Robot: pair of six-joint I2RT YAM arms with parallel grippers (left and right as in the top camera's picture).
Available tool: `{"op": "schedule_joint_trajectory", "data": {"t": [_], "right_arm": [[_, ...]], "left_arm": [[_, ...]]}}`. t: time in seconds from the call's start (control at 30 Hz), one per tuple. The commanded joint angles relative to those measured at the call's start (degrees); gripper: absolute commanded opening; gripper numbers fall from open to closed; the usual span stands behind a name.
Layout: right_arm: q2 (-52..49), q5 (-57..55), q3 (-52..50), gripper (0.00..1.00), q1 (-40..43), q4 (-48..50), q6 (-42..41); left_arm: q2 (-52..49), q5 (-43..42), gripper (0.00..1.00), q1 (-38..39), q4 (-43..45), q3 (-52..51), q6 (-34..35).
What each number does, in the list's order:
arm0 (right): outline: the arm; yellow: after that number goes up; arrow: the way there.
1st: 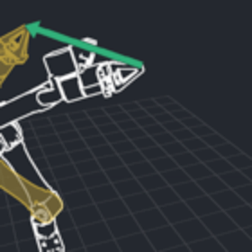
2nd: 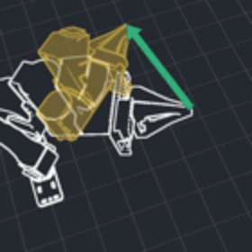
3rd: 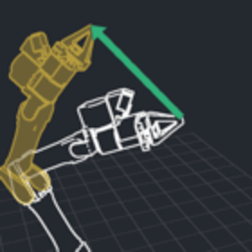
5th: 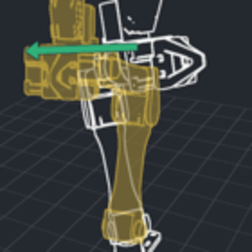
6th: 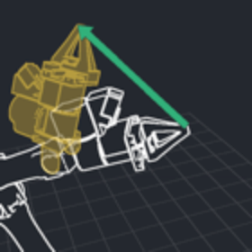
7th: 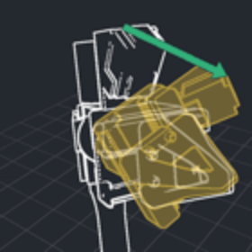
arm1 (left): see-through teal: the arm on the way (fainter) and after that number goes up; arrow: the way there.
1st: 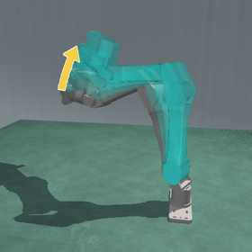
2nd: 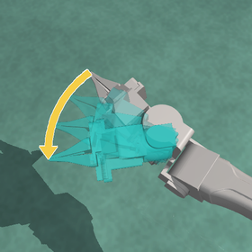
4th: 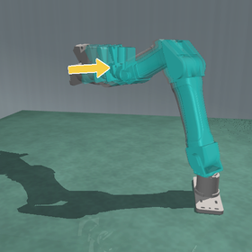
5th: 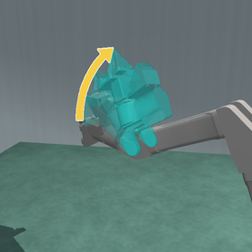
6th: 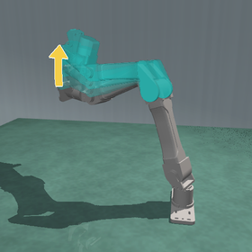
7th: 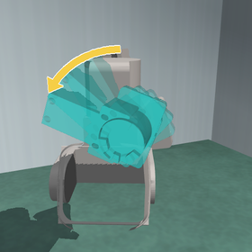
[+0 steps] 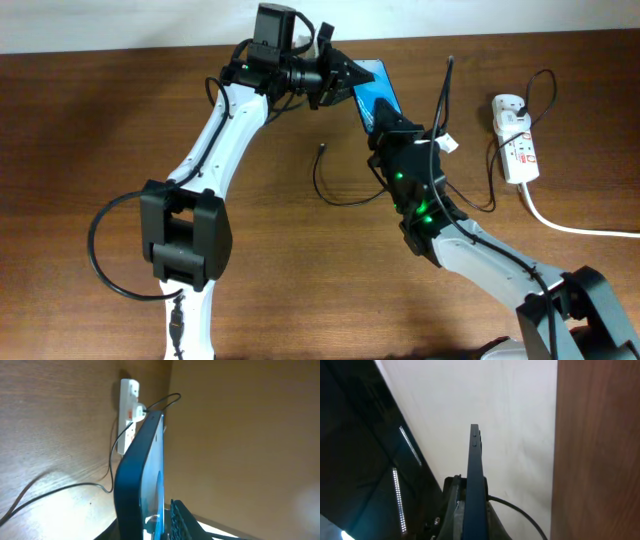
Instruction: Plug charger to phone and switch on socket
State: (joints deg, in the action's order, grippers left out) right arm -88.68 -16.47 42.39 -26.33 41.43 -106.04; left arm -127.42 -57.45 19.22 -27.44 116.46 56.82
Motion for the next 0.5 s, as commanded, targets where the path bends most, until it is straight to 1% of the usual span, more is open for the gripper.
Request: {"op": "schedule_joint_trajectory", "data": {"t": [0.0,0.1,0.23,0.27,0.37,0.43,0.47], "right_arm": [[0.1,7.0,1.1,0.04,-1.0,0.1,0.5],[0.1,9.7,1.1,0.04,-1.0,1.9,0.5],[0.1,10.0,1.1,0.04,-1.0,2.3,0.5],[0.1,8.3,1.1,0.04,-1.0,2.2,0.5],[0.1,8.1,1.1,0.04,-1.0,2.1,0.5],[0.1,8.1,1.1,0.04,-1.0,2.1,0.5],[0.1,8.1,1.1,0.04,-1.0,2.1,0.5]], "left_arm": [[-0.4,-4.8,0.22,0.9,3.6,0.6,-0.5],[-0.4,-4.9,0.24,0.9,3.6,0.6,-0.5],[-0.4,-4.9,0.22,0.9,3.6,0.6,-0.5],[-0.4,-4.9,0.19,0.9,3.6,0.6,-0.5],[-0.4,-4.2,0.17,1.0,3.4,0.6,-0.5],[-0.4,-4.3,0.13,1.0,3.4,0.6,-0.5],[-0.4,-4.2,0.09,1.0,3.4,0.6,-0.5]]}}
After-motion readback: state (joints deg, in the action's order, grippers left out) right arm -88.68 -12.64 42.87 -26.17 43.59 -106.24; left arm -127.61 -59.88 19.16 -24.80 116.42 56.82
